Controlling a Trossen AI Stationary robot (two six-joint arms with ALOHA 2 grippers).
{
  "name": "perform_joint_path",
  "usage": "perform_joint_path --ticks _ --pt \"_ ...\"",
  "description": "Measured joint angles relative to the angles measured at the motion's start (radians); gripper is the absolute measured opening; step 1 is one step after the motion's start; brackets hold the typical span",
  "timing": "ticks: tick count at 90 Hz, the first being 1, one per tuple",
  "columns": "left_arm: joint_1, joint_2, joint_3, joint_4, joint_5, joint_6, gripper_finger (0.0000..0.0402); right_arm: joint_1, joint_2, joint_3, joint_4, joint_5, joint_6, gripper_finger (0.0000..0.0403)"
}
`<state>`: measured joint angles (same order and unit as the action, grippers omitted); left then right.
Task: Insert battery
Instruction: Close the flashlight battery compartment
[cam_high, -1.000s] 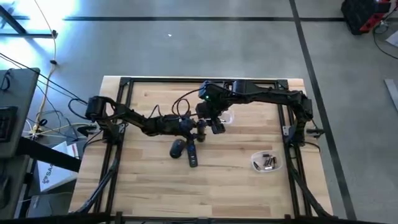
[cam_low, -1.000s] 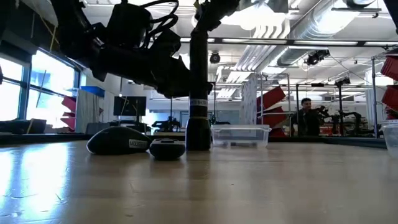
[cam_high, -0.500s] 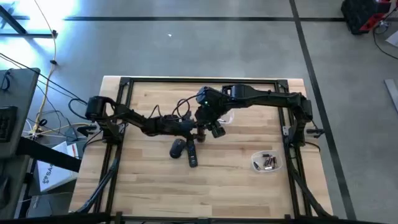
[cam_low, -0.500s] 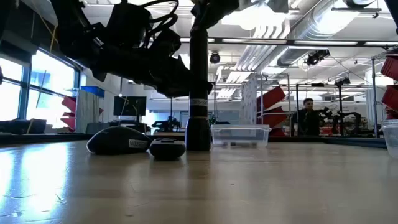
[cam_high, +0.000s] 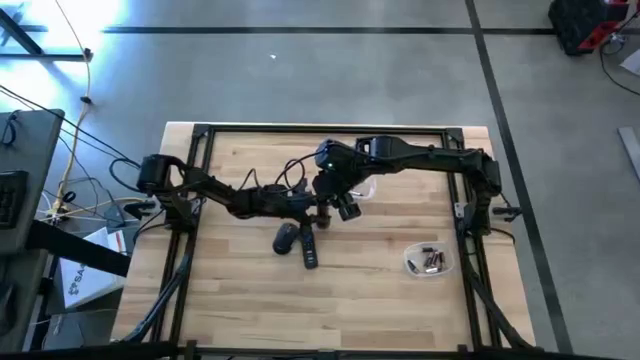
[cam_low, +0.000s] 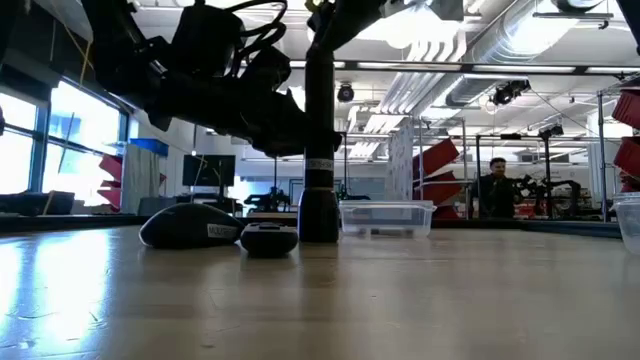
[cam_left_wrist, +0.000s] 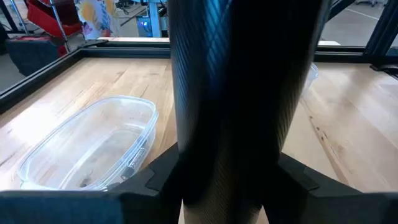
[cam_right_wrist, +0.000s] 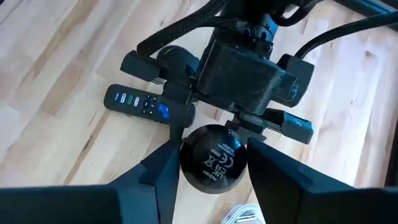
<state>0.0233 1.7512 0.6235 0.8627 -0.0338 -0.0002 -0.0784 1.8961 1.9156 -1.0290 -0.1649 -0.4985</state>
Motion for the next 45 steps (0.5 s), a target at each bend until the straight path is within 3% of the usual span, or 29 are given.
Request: perform_joint_path --ticks 21,45 --pt "0.0 0.0 0.0 -0.005 0.002 0.013 0.0144 0.0 0.0 0.0 0.0 -0.021 0.0 0.0142" --pt "0.002 0.0 0.0 0.0 0.08 0.015 0.0144 0.001 0.0 0.0 -0.002 -0.063 -0.033 0.013"
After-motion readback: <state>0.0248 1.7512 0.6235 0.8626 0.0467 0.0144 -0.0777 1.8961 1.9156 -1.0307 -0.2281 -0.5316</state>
